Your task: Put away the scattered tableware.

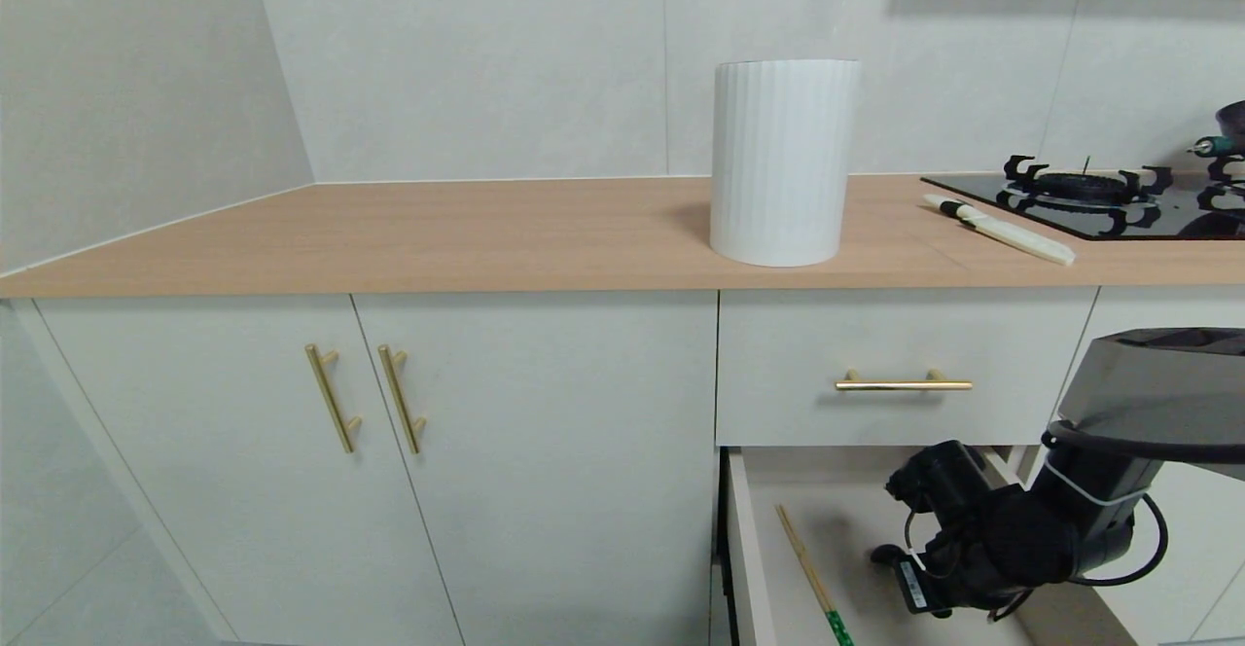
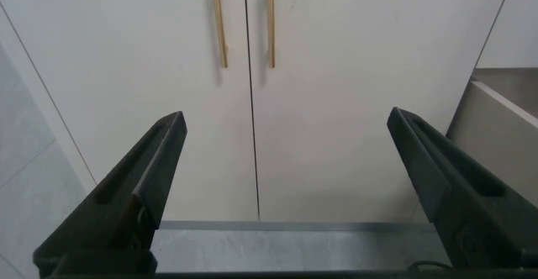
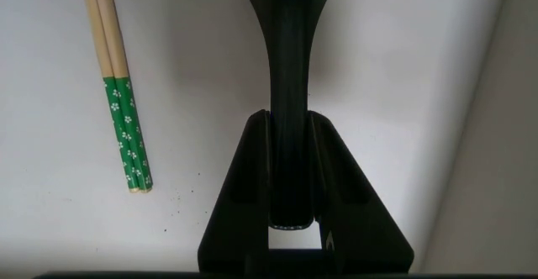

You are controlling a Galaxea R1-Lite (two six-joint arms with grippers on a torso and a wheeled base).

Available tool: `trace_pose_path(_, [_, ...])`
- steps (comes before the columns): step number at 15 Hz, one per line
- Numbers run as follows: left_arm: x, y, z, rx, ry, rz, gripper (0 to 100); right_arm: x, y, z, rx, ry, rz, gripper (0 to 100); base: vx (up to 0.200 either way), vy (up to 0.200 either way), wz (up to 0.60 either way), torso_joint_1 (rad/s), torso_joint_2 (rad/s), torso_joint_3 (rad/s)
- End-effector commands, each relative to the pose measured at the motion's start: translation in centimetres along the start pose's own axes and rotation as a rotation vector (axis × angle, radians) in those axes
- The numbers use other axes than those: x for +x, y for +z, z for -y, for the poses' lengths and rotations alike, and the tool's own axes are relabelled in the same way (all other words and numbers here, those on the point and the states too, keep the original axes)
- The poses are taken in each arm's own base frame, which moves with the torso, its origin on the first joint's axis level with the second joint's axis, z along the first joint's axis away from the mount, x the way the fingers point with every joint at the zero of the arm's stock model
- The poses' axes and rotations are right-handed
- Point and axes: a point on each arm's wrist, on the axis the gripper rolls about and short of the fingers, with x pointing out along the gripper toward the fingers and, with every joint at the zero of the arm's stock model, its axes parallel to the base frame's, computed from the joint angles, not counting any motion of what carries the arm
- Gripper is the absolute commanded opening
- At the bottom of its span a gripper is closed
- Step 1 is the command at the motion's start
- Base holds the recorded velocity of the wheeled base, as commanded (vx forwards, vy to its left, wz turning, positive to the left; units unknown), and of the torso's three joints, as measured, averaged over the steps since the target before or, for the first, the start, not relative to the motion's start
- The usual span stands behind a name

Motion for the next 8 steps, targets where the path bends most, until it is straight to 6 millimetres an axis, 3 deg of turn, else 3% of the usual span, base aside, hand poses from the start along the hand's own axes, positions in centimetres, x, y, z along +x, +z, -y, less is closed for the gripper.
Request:
trace_pose_path(1, [0.0,0.0,0.0,0.0,0.0,0.0,100,-0.02,0.01,-0.04,0.0,0.0,0.001,0,0.0,0.0,0.0,0.0,0.0,0.0])
trace_pose_path(3, [0.0,0.0,0.0,0.0,0.0,0.0,100,0.06,-0.04,-0.04,0.0,-0.003,-0.001,0,0.0,0.0,0.0,0.0,0.0,0.0])
trace_pose_path(4, [0.0,0.0,0.0,0.0,0.0,0.0,100,0.1,-0.04,-0.02,0.0,-0.012,0.0,100,0.0,0.0,0.0,0.0,0.0,0.0])
trace_pose_path(8, [0.0,0.0,0.0,0.0,0.0,0.0,100,0.15,-0.07,-0.02,0.001,-0.014,-0.001,100,0.0,0.0,0.0,0.0,0.0,0.0])
